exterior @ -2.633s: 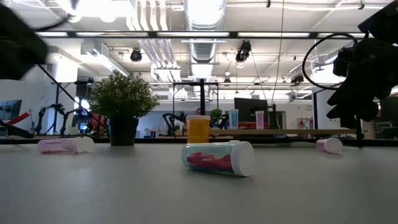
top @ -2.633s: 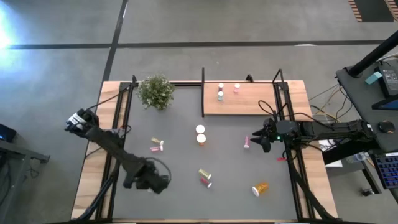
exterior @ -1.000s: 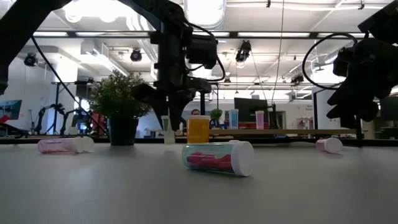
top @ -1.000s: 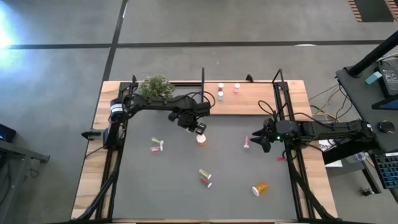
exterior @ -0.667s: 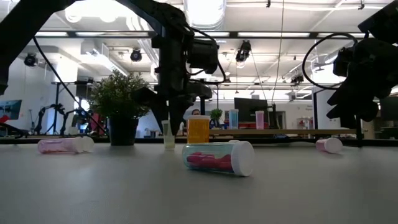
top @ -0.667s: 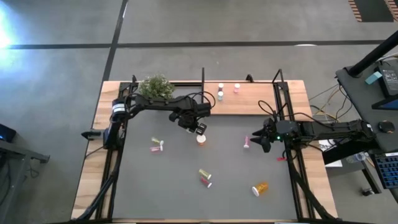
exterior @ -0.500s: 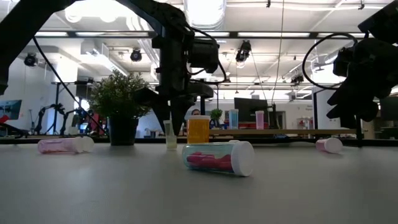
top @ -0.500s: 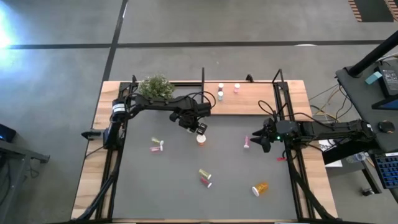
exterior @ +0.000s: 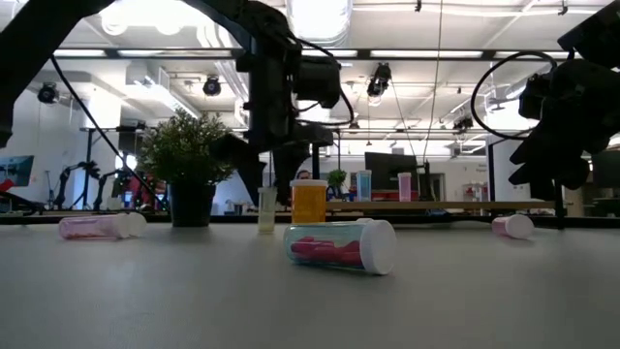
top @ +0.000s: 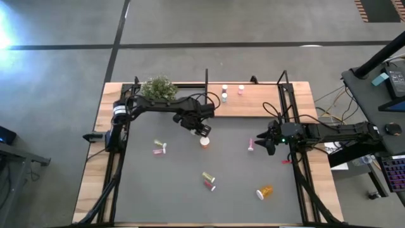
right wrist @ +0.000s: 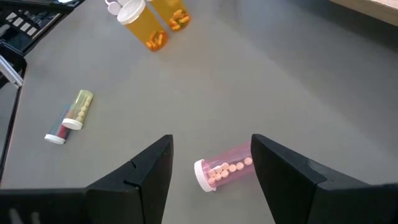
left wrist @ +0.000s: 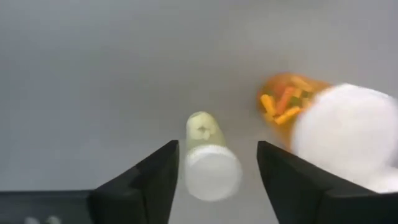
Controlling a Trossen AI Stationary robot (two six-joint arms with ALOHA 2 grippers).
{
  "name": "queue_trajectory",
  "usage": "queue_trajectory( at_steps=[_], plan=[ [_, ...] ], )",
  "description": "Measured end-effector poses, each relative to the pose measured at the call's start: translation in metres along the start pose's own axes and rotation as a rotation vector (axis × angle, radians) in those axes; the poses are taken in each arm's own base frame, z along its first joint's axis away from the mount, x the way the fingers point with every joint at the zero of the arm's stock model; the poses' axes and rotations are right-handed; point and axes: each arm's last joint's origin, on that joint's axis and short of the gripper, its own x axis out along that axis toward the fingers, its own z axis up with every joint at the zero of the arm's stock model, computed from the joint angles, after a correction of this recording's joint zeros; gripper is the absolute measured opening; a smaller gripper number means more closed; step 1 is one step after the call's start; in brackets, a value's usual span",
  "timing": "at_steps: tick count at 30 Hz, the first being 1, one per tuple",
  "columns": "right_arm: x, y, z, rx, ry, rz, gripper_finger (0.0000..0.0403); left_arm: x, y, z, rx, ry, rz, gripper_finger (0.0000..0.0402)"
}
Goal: Pick and place medicine bottles onto shelf by color
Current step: Move the bottom left yellow pill bottle to the middle of the table, then put the middle orange pill bottle on the shelf
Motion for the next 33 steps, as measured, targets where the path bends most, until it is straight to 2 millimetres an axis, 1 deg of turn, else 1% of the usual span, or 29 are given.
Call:
queue_trajectory(
  at_steps=[3,5,7,9,15,18,21,24,29,33],
  plan=[
    [0.0,0.0,0.0,0.0,0.0,0.0,0.0206,-0.018,0.002,-0.003,0.031,-0.042,-0.02,0.0221],
    [0.0,0.0,0.0,0.0,0.0,0.0,0.0206,-0.032,0.006,-0.006,0.034,-0.082,-0.007,0.0228],
    [0.0,0.0,0.0,0.0,0.0,0.0,0.0206,-0.049,0.012,-0.011,0.034,-0.124,0.009,0.023],
    [0.0,0.0,0.0,0.0,0.0,0.0,0.0206,-0.072,0.02,-0.017,0.034,-0.187,0.009,0.023],
    [0.0,0.0,0.0,0.0,0.0,0.0,0.0206,-0.135,0.054,-0.049,0.076,-0.392,-0.012,0.0231],
    [0.0,0.0,0.0,0.0,0.0,0.0,0.0206,-0.158,0.077,-0.069,0.06,-0.499,-0.017,0.0231],
    [0.0,0.0,0.0,0.0,0.0,0.0,0.0206,-0.169,0.1,-0.09,0.04,-0.576,-0.019,0.0231],
    [0.0,0.0,0.0,0.0,0.0,0.0,0.0206,-0.172,0.121,-0.11,0.03,-0.619,-0.057,0.0231],
    [0.0,0.0,0.0,0.0,0.0,0.0,0.0206,-0.168,0.15,-0.137,0.004,-0.707,-0.101,0.0231],
    [0.0,0.0,0.0,0.0,0.0,0.0,0.0206,-0.161,0.167,-0.151,-0.02,-0.795,-0.167,0.0231]
  ],
)
